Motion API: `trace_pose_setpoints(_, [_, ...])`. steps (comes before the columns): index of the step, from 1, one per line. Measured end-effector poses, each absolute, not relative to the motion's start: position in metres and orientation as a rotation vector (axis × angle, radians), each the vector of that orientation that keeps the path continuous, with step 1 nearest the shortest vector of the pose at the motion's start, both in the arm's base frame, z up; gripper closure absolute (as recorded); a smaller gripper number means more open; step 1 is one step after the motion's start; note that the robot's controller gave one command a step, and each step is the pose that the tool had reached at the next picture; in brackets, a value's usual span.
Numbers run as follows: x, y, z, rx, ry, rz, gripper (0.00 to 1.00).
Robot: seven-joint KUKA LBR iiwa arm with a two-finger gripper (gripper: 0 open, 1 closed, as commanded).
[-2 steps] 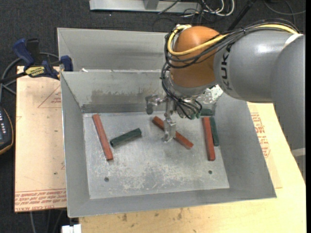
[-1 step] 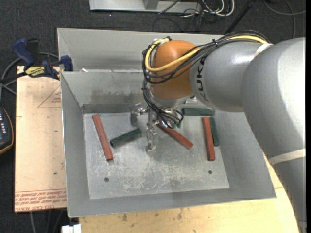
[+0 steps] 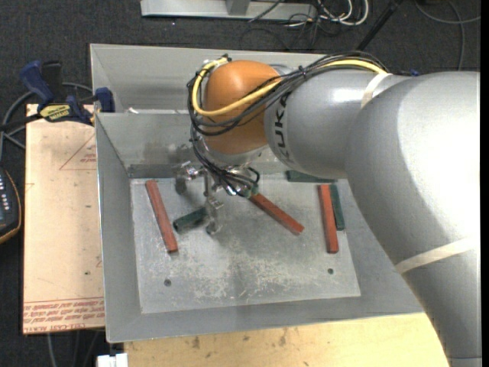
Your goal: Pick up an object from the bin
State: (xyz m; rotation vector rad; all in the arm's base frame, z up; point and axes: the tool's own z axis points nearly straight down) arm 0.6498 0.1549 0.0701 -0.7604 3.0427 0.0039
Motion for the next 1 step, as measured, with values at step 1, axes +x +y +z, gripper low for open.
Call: trace_pose_setpoints(1, [0.6506,0.1528,0.0716,-0.755,3.045,0.003,1.0])
